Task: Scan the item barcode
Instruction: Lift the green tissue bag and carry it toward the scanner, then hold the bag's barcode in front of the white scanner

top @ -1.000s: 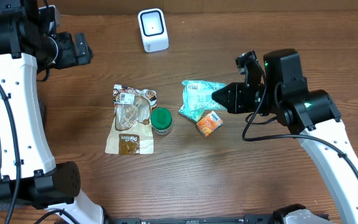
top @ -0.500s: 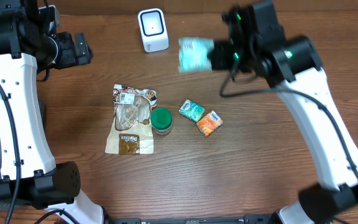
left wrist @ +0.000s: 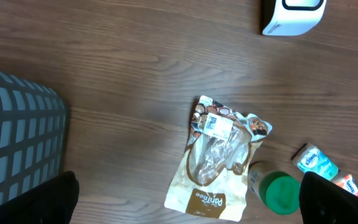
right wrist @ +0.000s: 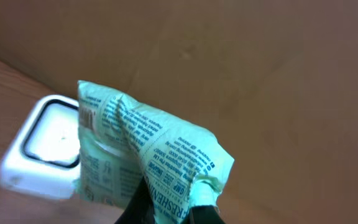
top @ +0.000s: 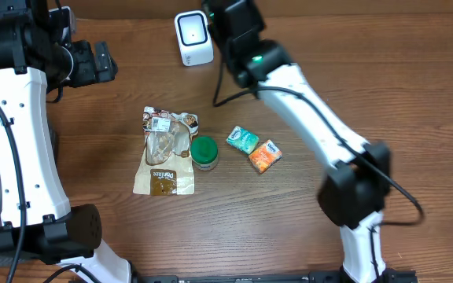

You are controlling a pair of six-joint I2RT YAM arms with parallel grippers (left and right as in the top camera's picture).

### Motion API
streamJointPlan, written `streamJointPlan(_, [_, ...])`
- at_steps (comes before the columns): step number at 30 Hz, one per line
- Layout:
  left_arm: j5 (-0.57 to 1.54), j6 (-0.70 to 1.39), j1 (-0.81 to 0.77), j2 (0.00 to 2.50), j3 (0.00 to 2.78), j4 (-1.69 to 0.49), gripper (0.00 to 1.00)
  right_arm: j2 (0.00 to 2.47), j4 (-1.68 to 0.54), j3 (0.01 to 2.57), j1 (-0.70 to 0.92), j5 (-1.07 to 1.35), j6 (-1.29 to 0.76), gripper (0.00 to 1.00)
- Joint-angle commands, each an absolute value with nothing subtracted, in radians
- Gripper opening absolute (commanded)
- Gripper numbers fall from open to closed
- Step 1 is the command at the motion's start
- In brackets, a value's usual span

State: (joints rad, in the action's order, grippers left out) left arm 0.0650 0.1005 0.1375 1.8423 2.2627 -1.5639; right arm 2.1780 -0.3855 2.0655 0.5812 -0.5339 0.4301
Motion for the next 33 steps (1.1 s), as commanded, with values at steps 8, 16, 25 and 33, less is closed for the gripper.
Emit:
streamJointPlan(8, [0.072, 0.089, 0.137, 1.847, 2.26, -1.563, 0.99, 2.398, 0.194, 2.088, 0.596, -0.626, 1.249, 0.04])
streamJointPlan(16, [0.072, 0.089, 0.137, 1.847, 2.26, -1.563, 0.99, 2.5, 0.306, 2.088, 0.599, -0.544, 1.271, 0.04])
streamJointPlan(25, [0.071, 0.089, 0.137, 1.847, 2.26, -1.563, 1.0, 2.525, 0.313, 2.088, 0.601, -0.537, 1.292, 0.04])
streamJointPlan(33, [0.071, 0.089, 0.137, 1.847, 2.26, -1.563, 0.99, 2.525, 0.312, 2.088, 0.601, -0.533, 1.291, 0.04])
